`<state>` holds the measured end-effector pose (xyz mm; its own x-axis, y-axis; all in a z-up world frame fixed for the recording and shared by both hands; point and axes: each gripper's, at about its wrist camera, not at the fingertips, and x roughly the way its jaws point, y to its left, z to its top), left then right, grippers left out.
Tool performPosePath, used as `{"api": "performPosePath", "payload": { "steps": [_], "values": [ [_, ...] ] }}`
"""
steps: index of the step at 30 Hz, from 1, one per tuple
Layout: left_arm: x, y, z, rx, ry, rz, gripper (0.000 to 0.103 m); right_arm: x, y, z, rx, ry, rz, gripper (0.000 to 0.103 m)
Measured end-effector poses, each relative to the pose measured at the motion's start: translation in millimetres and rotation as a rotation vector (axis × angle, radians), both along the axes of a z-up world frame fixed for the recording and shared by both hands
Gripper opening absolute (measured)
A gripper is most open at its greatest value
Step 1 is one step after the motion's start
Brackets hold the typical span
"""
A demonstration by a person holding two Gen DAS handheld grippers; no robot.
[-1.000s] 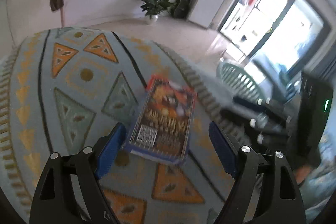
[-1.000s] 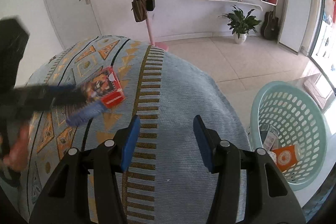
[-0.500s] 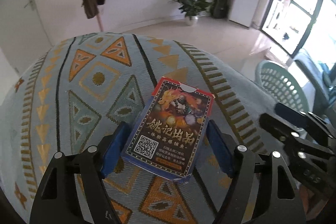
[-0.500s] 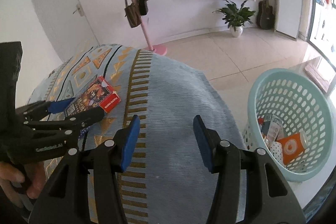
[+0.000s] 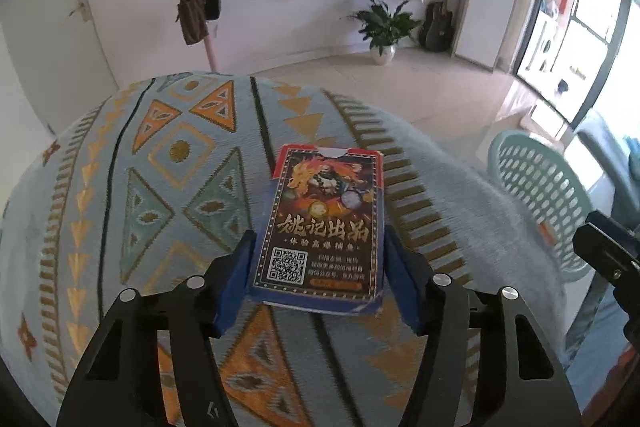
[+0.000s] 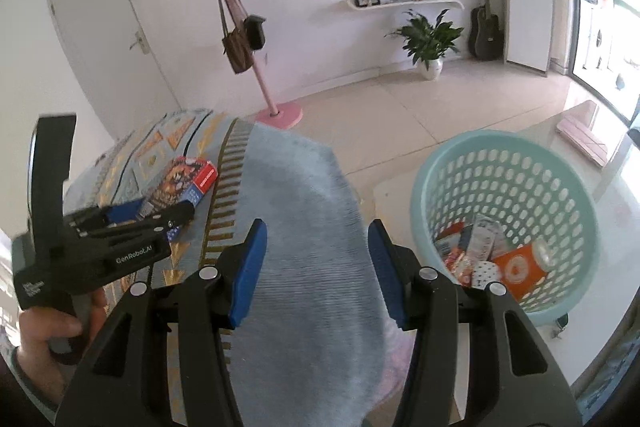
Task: Collect trash
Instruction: 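Grasp the red card box with the left tool and lift it, then carry the card box over the teal basket and open the left tool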
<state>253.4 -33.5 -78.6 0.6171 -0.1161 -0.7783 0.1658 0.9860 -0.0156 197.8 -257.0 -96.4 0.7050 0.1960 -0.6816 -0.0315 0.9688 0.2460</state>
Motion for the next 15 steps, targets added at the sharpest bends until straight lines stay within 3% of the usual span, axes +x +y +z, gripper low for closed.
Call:
{"api": "performPosePath", "payload": {
  "steps": [15],
  "values": [
    [-20,-69,42,-0.101,-0.121,-0.077,0.057,-21,-57,-4,0.069,-0.006,-0.081,0.049]
  ]
}}
